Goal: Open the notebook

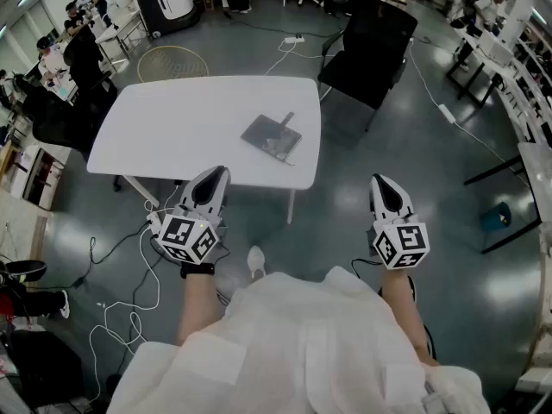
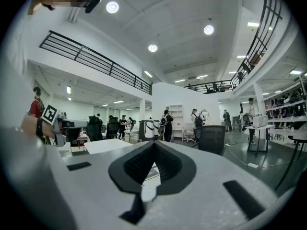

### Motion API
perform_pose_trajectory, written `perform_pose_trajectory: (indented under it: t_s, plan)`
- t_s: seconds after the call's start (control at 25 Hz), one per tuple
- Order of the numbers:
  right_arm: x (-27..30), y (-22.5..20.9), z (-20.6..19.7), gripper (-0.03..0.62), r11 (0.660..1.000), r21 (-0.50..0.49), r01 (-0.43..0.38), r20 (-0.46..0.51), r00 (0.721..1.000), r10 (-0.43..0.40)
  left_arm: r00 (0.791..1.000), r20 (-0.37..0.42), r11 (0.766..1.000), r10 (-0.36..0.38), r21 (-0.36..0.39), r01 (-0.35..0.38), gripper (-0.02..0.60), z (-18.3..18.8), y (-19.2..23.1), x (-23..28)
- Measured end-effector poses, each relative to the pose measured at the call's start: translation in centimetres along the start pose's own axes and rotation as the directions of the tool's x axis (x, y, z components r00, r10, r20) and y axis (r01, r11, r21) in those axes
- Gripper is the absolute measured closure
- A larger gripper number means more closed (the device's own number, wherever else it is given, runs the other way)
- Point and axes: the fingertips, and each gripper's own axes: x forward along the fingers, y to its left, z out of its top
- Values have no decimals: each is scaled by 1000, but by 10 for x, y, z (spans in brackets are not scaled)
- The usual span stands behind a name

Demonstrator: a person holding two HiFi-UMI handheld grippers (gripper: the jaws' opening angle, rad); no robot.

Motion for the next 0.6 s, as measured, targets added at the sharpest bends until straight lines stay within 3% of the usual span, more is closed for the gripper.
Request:
perform_pose_trajectory:
  t_s: [0.4,0.6]
  plan:
    - [-2,3,-3,592,1000,-4,-17,0,1000,17,1000,-4,1000,3,-2,-3,551,-5,-1,-4]
    - [-2,-2,-7,591,993,105,-48,31,999,45,1000,-13,1000,12,-7,-12,551,-8,-1,-4]
